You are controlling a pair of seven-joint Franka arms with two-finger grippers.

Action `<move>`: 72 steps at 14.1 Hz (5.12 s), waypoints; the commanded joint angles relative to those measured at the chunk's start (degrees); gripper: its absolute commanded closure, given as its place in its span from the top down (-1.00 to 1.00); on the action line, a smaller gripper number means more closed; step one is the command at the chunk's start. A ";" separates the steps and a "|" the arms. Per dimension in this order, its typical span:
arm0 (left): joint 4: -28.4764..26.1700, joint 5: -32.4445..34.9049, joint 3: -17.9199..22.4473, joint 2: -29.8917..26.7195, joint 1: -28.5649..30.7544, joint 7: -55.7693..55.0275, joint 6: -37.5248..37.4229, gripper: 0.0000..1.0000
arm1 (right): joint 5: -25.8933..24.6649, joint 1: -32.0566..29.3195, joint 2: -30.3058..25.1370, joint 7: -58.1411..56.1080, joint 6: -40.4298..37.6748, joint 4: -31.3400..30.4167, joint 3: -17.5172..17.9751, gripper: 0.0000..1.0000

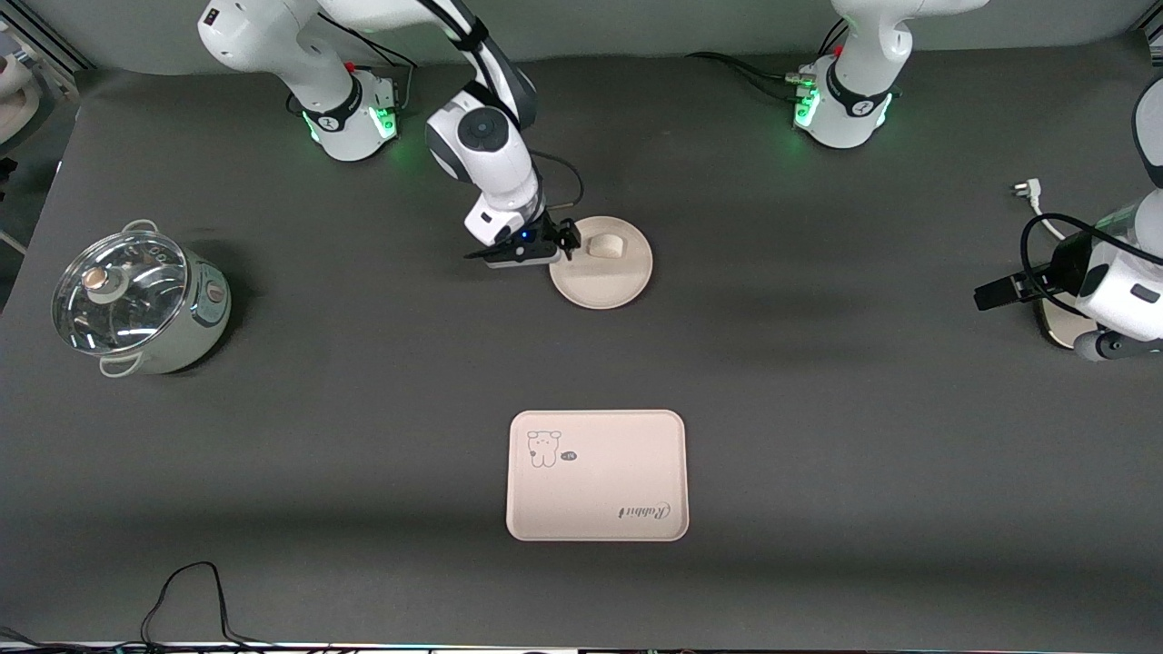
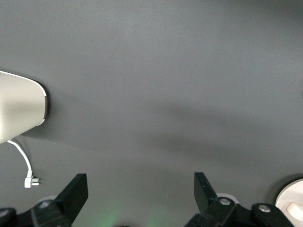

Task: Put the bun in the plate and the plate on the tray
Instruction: 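Reach the right gripper to the plate rim and grasp it, then lift the plate with the right gripper and carry it over the tray, then lower the plate onto the tray and open the right gripper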

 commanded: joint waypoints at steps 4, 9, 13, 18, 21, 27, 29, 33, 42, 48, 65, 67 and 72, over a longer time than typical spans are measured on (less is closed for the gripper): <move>-0.66 -0.17 -0.52 -1.04 0.90 0.73 -0.92 1.00 | 3.27 0.67 2.59 1.97 3.34 -0.18 0.54 0.99; -0.66 -0.17 -0.52 -0.95 0.90 0.73 -0.92 1.00 | 3.53 0.67 2.50 1.88 3.25 -0.09 0.98 0.35; -1.10 -0.17 -0.52 -1.04 0.90 0.73 -0.92 1.00 | 3.53 0.40 1.97 1.61 3.16 -0.09 1.07 -0.42; -1.10 -0.17 -0.61 -1.13 0.81 0.73 -1.36 1.00 | 3.53 0.32 1.88 1.35 3.16 0.00 1.07 -1.00; -1.10 -0.17 -0.61 -1.13 0.81 0.73 -1.36 1.00 | 3.53 0.05 1.54 1.18 2.99 0.00 1.07 -1.00; -1.10 -0.17 -0.61 -1.13 0.81 0.73 -1.44 1.00 | 4.49 -5.56 -11.27 -6.28 -9.04 0.00 0.98 -1.00; -1.10 -0.17 -0.61 -1.13 0.81 0.82 -1.44 1.00 | 11.32 -6.71 -15.50 -12.15 -10.45 0.17 0.81 -1.00; -1.10 -0.17 -0.61 -1.13 0.81 0.73 -1.44 1.00 | 16.72 -7.77 -15.09 -16.23 -10.46 2.01 0.54 -1.00; -1.10 -0.17 -0.61 -1.13 0.81 0.82 -1.44 1.00 | 12.95 -18.92 12.13 -16.84 -24.14 42.29 0.46 -1.00; -1.10 -0.17 -0.61 -0.95 0.90 0.82 -1.36 1.00 | 12.85 -23.24 30.34 -16.75 -30.23 68.70 -1.55 -1.00; -1.10 -0.17 -0.61 -0.95 0.81 0.90 -1.36 1.00 | 13.55 -23.41 39.25 -16.93 -22.57 71.28 -1.92 1.00; -1.10 -0.17 -0.61 -1.04 0.81 0.90 -1.44 1.00 | 12.85 -23.59 35.92 -17.11 -29.76 71.19 -2.00 1.00; -1.01 -0.17 -0.61 -0.95 0.81 0.99 -1.36 1.00 | 11.63 -25.07 19.77 -17.11 -47.60 64.44 -3.41 1.00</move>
